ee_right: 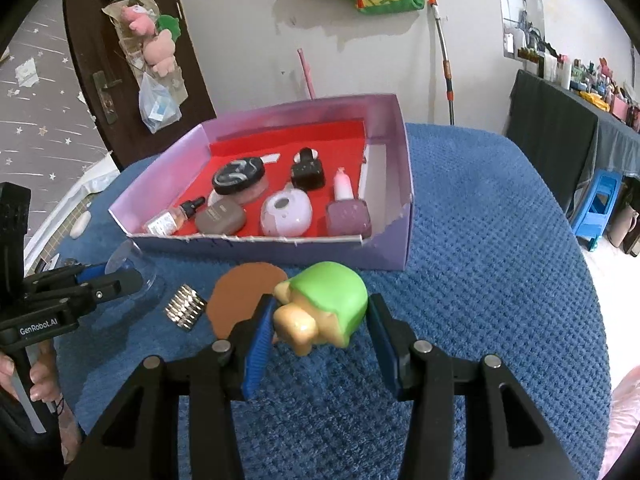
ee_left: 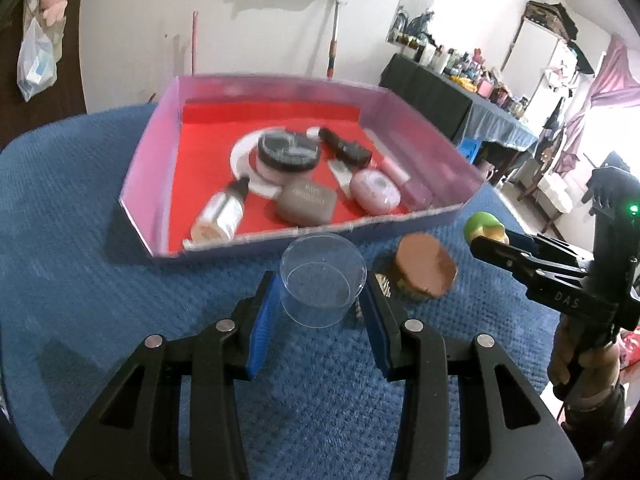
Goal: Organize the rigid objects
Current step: 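Carry the cup into the box with the left tool while the right tool carries the turtle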
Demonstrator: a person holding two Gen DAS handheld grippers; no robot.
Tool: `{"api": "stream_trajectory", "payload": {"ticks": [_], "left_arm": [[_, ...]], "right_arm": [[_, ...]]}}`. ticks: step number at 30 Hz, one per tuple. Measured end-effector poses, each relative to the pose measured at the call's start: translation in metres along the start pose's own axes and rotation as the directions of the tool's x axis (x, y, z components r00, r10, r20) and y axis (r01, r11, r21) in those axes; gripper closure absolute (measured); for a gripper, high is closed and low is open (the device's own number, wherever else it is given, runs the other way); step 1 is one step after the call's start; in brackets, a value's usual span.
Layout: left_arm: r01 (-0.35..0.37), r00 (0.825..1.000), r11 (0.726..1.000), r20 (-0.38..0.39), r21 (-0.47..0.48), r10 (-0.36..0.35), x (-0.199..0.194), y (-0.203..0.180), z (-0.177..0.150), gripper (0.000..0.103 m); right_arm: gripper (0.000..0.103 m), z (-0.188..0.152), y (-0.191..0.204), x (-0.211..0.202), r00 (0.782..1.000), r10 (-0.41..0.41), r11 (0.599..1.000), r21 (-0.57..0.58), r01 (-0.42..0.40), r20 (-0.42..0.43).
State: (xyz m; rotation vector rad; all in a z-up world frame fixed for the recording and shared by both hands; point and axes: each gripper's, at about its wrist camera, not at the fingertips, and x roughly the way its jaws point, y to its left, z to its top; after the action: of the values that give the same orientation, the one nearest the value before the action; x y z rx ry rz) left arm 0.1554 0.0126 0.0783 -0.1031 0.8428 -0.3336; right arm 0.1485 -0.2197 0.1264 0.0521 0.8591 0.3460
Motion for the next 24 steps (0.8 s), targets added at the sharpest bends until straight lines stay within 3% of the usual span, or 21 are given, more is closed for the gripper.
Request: {"api": "stream_trajectory", "payload": {"ticks": [5,10,16,24], "left_arm": [[-0.012,0.999,1.000,0.037,0.005,0.011,-0.009,0.010,0.034,0.064],[-0.031,0.999,1.000,-0.012,0.003,0.031,0.009,0.030,0.073,0.064],[-0.085,0.993,0.996,-0.076,0.026,0.086,0.033,0.045,0.100,0.064],[-0.112,0.976,0.994,-0.189,0.017,0.113,0.070,0.056,0.116,0.064]], "right_arm": [[0.054,0.042,0.006,-0.013,0.999,0.021,0.999,-0.029,-0.019,0.050],[0.054,0.093,0.006,0.002,0.999,0.005,0.999,-0.049,-0.003,0.043],[0.054,0.145,0.002,0.038,0.999,-0.030,0.999,-0.026,0.030,-0.026],[0.054,0.170,-0.002,0.094,0.983,-0.080,0.996,0.012,0.083,-0.163]]}}
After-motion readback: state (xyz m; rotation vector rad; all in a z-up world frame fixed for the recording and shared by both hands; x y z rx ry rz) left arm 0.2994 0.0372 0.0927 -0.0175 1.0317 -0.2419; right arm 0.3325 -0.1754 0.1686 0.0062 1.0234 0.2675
